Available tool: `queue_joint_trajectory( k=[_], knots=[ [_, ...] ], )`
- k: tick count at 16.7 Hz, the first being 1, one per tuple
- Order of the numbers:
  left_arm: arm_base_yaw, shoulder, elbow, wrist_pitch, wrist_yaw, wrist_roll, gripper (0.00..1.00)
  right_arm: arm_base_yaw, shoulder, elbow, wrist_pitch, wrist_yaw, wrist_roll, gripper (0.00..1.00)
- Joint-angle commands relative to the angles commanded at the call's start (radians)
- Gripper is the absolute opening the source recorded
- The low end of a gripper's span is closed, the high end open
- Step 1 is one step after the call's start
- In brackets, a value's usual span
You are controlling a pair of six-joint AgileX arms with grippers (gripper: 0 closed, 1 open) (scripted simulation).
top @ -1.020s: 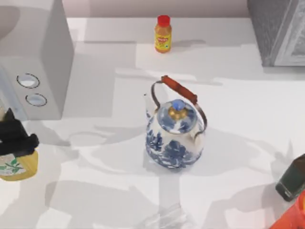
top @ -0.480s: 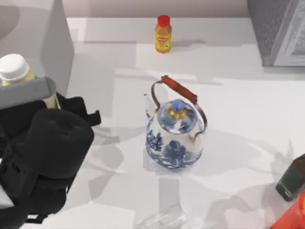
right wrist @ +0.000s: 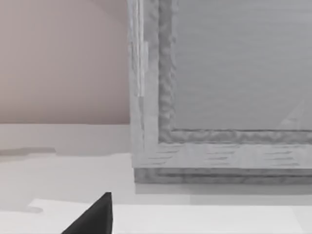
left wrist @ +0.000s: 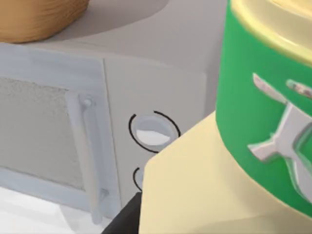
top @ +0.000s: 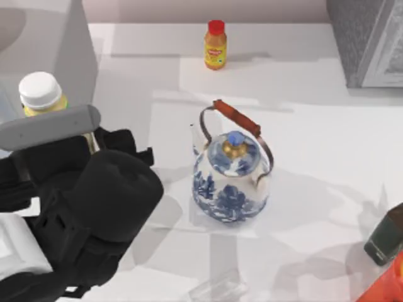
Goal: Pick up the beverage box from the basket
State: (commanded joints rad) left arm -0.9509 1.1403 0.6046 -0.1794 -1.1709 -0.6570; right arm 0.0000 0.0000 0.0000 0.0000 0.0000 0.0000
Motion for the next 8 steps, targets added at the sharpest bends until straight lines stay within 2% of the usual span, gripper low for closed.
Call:
queue_joint_trajectory(
  k=[4, 8],
  knots=[
    [0.012, 0.019, -0.018, 0.037, 0.015, 0.021, 0.00, 0.000, 0.000, 0.000, 0.000, 0.000, 0.000, 1.00],
    [0.062, 0.090, -0.071, 0.230, 0.058, 0.099, 0.00, 0.000, 0.000, 0.000, 0.000, 0.000, 0.000, 1.00]
  ],
)
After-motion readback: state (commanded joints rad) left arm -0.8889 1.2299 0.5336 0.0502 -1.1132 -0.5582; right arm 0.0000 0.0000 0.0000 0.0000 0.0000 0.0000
